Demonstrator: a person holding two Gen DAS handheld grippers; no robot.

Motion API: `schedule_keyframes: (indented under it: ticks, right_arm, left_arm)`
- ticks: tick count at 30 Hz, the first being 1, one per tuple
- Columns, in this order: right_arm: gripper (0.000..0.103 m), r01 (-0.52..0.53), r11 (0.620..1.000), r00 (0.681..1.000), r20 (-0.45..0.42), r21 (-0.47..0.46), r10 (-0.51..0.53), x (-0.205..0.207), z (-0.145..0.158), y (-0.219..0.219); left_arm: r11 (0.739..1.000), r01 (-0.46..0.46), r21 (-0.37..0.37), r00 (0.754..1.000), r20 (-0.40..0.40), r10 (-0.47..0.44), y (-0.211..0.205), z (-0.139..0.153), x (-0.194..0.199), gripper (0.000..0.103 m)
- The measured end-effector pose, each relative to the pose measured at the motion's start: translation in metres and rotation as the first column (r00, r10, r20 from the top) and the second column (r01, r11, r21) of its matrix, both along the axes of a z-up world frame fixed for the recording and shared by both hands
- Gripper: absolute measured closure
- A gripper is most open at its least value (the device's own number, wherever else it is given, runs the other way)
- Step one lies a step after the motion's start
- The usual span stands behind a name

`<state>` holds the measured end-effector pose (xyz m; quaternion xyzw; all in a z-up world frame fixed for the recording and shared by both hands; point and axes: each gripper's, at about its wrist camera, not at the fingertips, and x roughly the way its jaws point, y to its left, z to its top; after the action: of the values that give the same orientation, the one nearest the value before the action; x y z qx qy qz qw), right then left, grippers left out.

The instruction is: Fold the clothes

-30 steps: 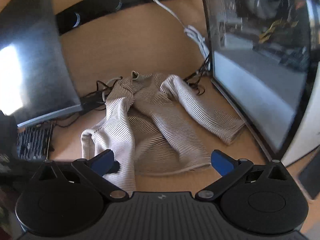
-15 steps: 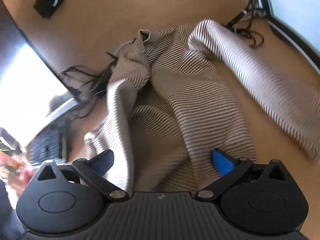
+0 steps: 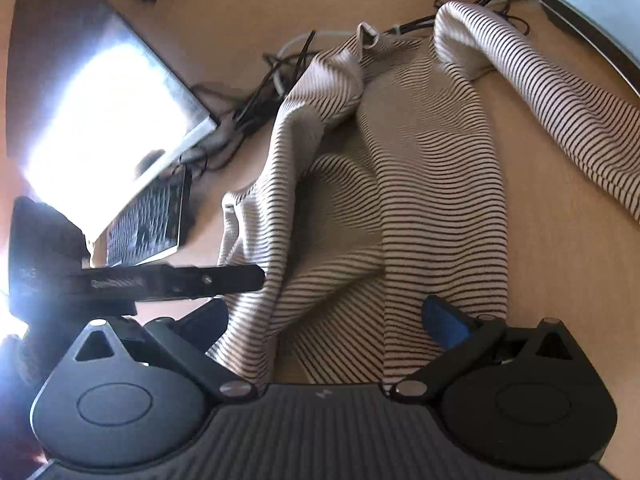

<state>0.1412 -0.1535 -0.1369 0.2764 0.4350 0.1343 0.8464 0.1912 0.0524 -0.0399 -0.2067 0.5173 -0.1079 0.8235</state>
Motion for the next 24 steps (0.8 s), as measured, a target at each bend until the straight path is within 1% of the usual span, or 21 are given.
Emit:
schedule_keyframes:
  ticks: [1,2,3,4,5,6,8,9,11,12,13,14,15,16,17,18,19,21,22,23,24]
  right_arm:
    - [0.000,-0.017,1.000,1.000,-0.007,0.008,0.017,-0.003,0.000,0.000]
    - [0.000,-0.034,0.999,0.999,-0.014,0.016,0.035,-0.007,0.000,-0.001]
    - [0.000,-0.061,0.998,0.998,-0.024,0.002,0.061,-0.010,0.000,0.002]
    - [0.000,-0.088,0.996,0.996,-0.035,-0.011,0.088,-0.013,0.000,0.005]
    - [0.000,-0.115,0.993,0.992,-0.046,-0.024,0.114,-0.016,0.000,0.007]
    - [0.000,-0.142,0.989,0.989,-0.055,-0.049,0.140,-0.022,0.002,0.013]
    - [0.000,-0.190,0.975,0.980,-0.074,-0.112,0.182,-0.035,0.007,0.027]
    - [0.000,-0.215,0.966,0.975,-0.084,-0.142,0.205,-0.037,0.007,0.032]
    - [0.000,-0.247,0.954,0.968,-0.098,-0.173,0.232,-0.049,0.010,0.043]
    - [0.000,-0.262,0.947,0.963,-0.105,-0.188,0.246,-0.055,0.011,0.048]
    - [0.000,-0.278,0.939,0.959,-0.113,-0.203,0.260,-0.061,0.012,0.053]
    - [0.000,-0.291,0.935,0.955,-0.124,-0.201,0.270,-0.061,0.012,0.054]
    - [0.000,-0.301,0.931,0.952,-0.131,-0.206,0.278,-0.062,0.013,0.056]
    - [0.000,-0.310,0.927,0.948,-0.138,-0.212,0.286,-0.063,0.014,0.058]
    - [0.000,-0.320,0.922,0.945,-0.144,-0.217,0.294,-0.064,0.015,0.060]
    - [0.000,-0.328,0.917,0.942,-0.146,-0.226,0.301,-0.065,0.015,0.063]
    - [0.000,-0.329,0.921,0.942,-0.146,-0.210,0.303,-0.064,0.016,0.064]
    - [0.000,-0.317,0.931,0.945,-0.145,-0.182,0.294,-0.061,0.020,0.065]
    - [0.000,-0.305,0.937,0.948,-0.144,-0.170,0.283,-0.059,0.023,0.065]
    - [0.000,-0.293,0.943,0.952,-0.143,-0.158,0.271,-0.057,0.027,0.066]
    - [0.000,-0.256,0.949,0.965,-0.103,-0.183,0.240,-0.052,0.037,0.061]
  left_arm:
    - [1.000,-0.001,-0.030,1.000,-0.015,0.001,0.003,-0.001,-0.007,0.075]
    - [0.998,-0.003,-0.060,1.000,-0.030,0.002,0.005,-0.003,-0.014,0.081]
    - [0.996,-0.006,-0.090,0.999,-0.044,0.002,0.008,-0.004,-0.020,0.082]
    - [0.993,-0.009,-0.119,0.998,-0.059,0.001,0.011,-0.006,-0.027,0.091]
    - [0.990,-0.009,-0.142,0.998,-0.057,0.001,0.013,-0.004,-0.035,0.091]
    - [0.987,-0.011,-0.163,1.000,-0.030,0.006,0.016,0.001,-0.043,0.091]
    - [0.975,-0.050,-0.217,0.997,0.044,0.061,0.034,0.020,-0.052,0.092]
    - [0.967,-0.085,-0.241,0.990,0.086,0.109,0.048,0.032,-0.055,0.092]
    - [0.942,-0.182,-0.281,0.957,0.171,0.236,0.082,0.058,-0.057,0.092]
    - [0.924,-0.237,-0.299,0.929,0.210,0.306,0.101,0.071,-0.057,0.092]
    - [0.904,-0.292,-0.313,0.893,0.249,0.375,0.122,0.084,-0.058,0.092]
    - [0.885,-0.342,-0.317,0.856,0.284,0.432,0.142,0.093,-0.059,0.092]
    - [0.870,-0.380,-0.316,0.827,0.305,0.472,0.158,0.099,-0.060,0.092]
    - [0.858,-0.408,-0.311,0.808,0.315,0.498,0.173,0.101,-0.059,0.091]
    - [0.850,-0.432,-0.301,0.799,0.309,0.515,0.188,0.099,-0.057,0.090]
    - [0.847,-0.446,-0.289,0.806,0.283,0.520,0.201,0.094,-0.053,0.090]
    - [0.850,-0.449,-0.275,0.824,0.242,0.513,0.212,0.085,-0.048,0.089]
    - [0.865,-0.462,-0.196,0.859,0.142,0.491,0.222,0.064,-0.040,0.078]
    - [0.874,-0.460,-0.159,0.872,0.103,0.478,0.226,0.056,-0.041,0.060]
    - [0.879,-0.456,-0.139,0.879,0.084,0.469,0.232,0.051,-0.047,0.047]
    - [0.882,-0.454,-0.126,0.883,0.073,0.464,0.235,0.047,-0.052,0.043]
